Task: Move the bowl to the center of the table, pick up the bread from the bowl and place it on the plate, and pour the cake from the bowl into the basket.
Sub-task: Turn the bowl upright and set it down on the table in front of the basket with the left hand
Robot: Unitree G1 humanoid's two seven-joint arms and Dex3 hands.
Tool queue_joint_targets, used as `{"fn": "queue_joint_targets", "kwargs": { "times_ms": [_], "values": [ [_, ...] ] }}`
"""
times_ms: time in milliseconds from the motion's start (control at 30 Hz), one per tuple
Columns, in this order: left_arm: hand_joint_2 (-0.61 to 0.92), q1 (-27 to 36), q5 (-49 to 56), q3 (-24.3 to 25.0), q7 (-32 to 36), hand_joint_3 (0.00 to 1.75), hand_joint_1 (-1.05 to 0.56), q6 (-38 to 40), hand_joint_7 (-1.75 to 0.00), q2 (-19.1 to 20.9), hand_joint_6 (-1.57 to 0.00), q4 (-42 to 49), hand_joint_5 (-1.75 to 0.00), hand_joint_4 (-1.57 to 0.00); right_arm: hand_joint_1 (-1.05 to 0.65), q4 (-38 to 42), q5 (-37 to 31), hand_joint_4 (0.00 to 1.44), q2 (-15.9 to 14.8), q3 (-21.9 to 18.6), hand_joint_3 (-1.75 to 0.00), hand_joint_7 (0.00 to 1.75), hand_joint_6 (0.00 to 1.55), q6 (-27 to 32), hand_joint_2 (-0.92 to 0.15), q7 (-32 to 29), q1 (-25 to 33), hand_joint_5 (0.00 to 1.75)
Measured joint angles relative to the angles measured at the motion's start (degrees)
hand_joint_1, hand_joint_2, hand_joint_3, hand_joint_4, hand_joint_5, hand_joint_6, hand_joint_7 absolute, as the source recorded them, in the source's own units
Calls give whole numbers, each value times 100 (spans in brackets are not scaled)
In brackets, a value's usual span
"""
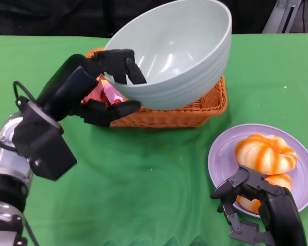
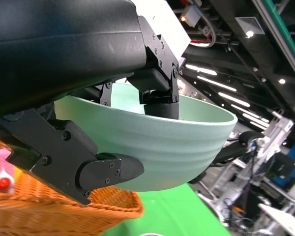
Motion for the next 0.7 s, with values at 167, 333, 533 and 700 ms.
{"fn": "queue_joint_targets", "kwargs": {
  "times_ms": [167, 333, 533, 700],
  "values": [
    [65, 58, 1271, -185, 1331, 92, -6, -279, -152, 386, -64, 48, -175, -57, -2, 67, -8, 82, 1, -3, -103, 122, 74, -15, -56, -27, -32, 150],
    [72, 192, 2333, -461, 2791, 84, -8, -384, -154, 791, -61, 65, -175, -56, -2, 126, 9, 80, 0, -6, -103, 122, 74, -50, -57, -31, -52, 150],
    [80, 509, 3583, -1018, 4826, 67, -8, -79, -157, 1135, -56, 11, -175, -58, -2, 135, 56, 78, -1, -35, -104, 123, 73, -62, -57, -31, -69, 151],
    [82, 794, 4328, -1549, 6633, 68, -6, 340, -161, 1318, -52, -104, -175, -56, -2, 41, 233, 75, -12, -63, -97, 126, 70, 59, -61, 20, -75, 150]
  ]
}}
